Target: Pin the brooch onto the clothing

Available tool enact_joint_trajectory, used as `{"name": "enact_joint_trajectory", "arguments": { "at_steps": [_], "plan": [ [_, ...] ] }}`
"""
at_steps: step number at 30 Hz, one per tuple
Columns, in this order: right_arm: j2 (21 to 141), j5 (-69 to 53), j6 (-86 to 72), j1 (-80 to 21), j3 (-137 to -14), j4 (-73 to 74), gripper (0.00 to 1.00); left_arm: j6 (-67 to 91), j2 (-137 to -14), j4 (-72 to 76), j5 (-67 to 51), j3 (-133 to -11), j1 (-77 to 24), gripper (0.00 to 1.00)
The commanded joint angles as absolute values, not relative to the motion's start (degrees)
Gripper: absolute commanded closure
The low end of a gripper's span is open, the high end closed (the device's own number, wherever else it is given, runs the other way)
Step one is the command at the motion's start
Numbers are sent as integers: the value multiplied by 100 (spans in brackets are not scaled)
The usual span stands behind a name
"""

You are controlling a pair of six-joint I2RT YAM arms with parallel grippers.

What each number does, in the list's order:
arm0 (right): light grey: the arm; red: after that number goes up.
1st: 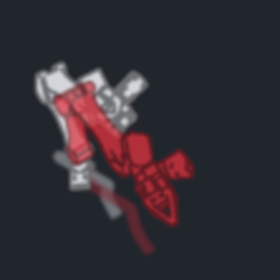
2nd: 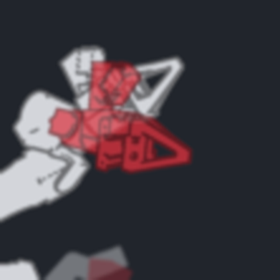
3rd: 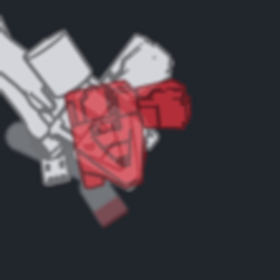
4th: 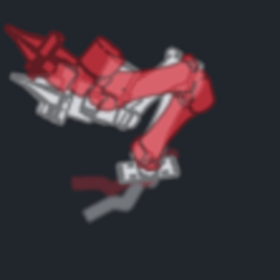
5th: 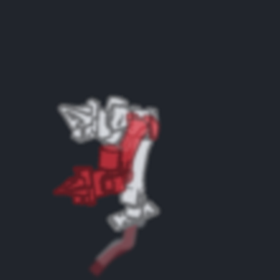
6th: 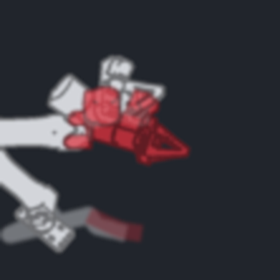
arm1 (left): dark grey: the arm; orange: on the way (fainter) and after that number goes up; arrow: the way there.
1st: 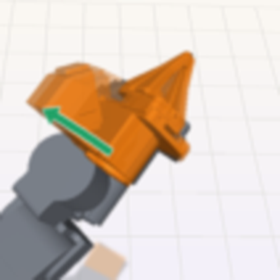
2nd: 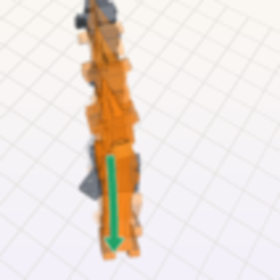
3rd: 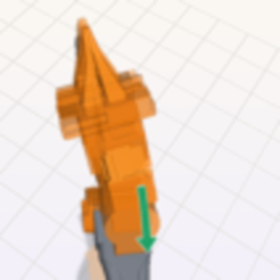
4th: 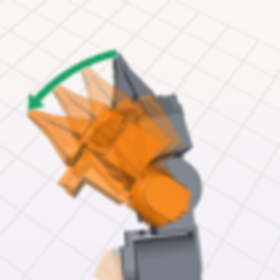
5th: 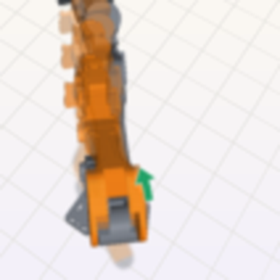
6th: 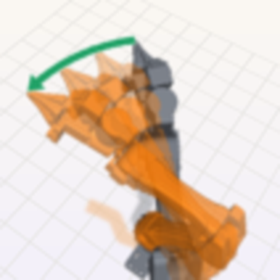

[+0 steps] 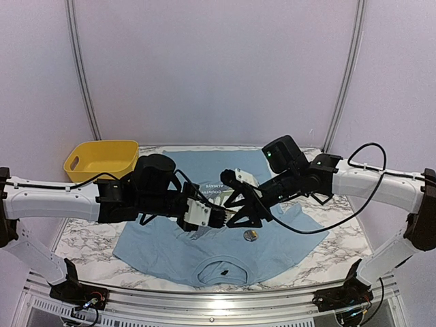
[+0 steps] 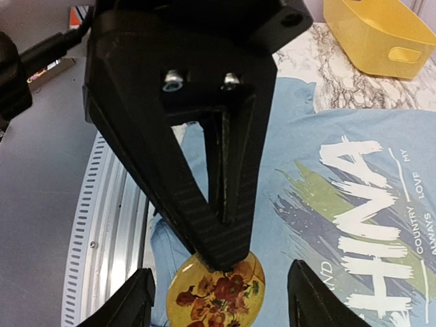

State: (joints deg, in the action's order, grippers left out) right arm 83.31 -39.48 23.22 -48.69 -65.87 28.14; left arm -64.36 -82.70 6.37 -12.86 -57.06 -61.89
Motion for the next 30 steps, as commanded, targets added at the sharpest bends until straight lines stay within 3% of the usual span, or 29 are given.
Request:
{"name": "enact_joint_trajectory", "arguments": {
  "at_steps": [1, 4, 9, 11, 14, 20, 30],
  "plan": [
    [7817, -3273, 2351, -4884, -6713, 2632, 26, -4931, -8285, 1177, -1113, -5860, -6214, 100],
    [7301, -3192, 2220, -4728, -6356, 2252, 3, -3770, -8345, 1204, -1092, -5902, -6173, 100],
    [6558, -3209, 2095, -4516, -5825, 1620, 3, -1678, -8368, 1222, -1529, -6046, -5919, 100],
    [6501, -3323, 1921, -4502, -5728, 1290, 10, -897, -8412, 1222, -1701, -6218, -5793, 100],
    [6623, -3622, 1630, -4507, -5798, 1063, 33, -85, -8501, 1230, -2041, -6429, -5640, 100],
    [6986, -3622, 1392, -4477, -5965, 1081, 53, 412, -8580, 1226, -2530, -6509, -5528, 100],
    [6776, -3811, 1427, -4081, -6073, 1421, 60, 213, -8421, 1196, -2517, -6408, -5504, 100]
  ]
}}
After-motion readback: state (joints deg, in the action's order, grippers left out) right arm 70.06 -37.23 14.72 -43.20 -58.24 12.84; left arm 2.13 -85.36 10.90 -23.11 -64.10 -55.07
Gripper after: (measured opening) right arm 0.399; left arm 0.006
